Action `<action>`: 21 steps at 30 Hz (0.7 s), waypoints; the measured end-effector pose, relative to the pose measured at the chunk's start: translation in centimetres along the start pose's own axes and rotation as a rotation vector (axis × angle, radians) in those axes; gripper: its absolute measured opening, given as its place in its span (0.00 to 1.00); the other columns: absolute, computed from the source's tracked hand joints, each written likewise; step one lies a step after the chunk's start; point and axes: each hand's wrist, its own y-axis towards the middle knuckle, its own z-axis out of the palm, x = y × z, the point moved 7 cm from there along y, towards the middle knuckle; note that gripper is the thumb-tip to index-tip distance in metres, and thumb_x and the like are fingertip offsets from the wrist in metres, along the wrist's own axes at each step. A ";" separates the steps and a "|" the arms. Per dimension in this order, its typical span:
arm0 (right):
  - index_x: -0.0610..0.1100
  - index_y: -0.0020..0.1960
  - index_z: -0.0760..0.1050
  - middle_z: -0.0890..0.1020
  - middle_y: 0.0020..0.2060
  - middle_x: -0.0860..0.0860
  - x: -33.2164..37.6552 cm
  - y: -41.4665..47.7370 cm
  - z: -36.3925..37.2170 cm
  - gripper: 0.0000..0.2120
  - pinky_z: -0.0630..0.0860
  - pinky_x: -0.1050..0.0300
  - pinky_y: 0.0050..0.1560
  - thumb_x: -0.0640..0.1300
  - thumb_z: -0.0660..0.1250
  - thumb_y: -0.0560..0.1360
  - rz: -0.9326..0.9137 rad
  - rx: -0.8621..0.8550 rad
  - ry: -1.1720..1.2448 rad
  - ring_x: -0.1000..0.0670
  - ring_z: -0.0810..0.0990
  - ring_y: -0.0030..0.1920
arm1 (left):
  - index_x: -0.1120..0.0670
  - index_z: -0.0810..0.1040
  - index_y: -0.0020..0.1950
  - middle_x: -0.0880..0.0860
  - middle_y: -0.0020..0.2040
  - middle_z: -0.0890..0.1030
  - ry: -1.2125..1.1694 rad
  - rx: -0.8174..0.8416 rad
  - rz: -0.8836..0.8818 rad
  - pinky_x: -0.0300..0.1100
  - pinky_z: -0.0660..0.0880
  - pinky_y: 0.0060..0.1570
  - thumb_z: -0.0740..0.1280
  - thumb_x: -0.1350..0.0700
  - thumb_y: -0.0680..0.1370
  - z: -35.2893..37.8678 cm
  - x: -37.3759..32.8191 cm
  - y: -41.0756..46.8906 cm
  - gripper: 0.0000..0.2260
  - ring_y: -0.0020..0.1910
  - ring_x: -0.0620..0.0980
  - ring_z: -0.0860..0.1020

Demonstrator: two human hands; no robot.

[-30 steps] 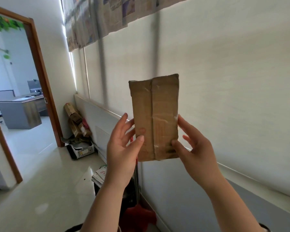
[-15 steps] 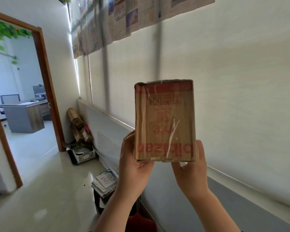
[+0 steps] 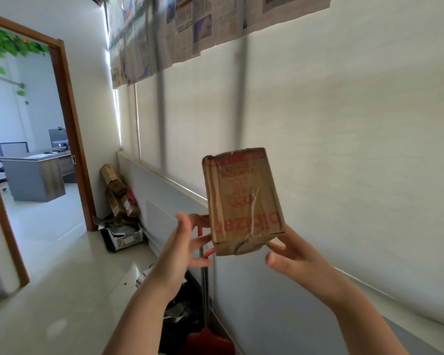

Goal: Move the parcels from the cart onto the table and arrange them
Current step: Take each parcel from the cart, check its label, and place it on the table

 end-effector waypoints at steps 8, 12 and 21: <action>0.56 0.60 0.72 0.81 0.58 0.48 -2.8 0.3 -0.9 0.42 0.67 0.40 0.66 0.80 0.62 0.54 0.194 -0.046 0.336 0.44 0.78 0.60 | 0.47 0.74 0.51 0.45 0.49 0.81 0.240 -0.175 0.052 0.31 0.76 0.42 0.69 0.38 0.66 1.0 -0.9 -0.9 0.20 0.47 0.37 0.80; 0.48 0.71 0.67 0.74 0.66 0.41 -2.9 0.3 -0.6 0.43 0.68 0.35 0.65 0.75 0.59 0.65 0.143 0.026 0.606 0.37 0.73 0.65 | 0.43 0.70 0.60 0.37 0.56 0.74 0.466 -0.169 0.192 0.20 0.68 0.46 0.70 0.36 0.63 2.5 -1.0 -1.3 0.29 0.54 0.25 0.71; 0.45 0.71 0.68 0.72 0.67 0.39 -4.9 -0.8 -0.7 0.46 0.74 0.39 0.59 0.74 0.64 0.62 0.198 -0.028 0.877 0.36 0.72 0.66 | 0.43 0.67 0.63 0.32 0.61 0.68 0.661 -0.146 0.235 0.21 0.65 0.46 0.70 0.39 0.67 4.2 0.2 -1.7 0.27 0.55 0.22 0.66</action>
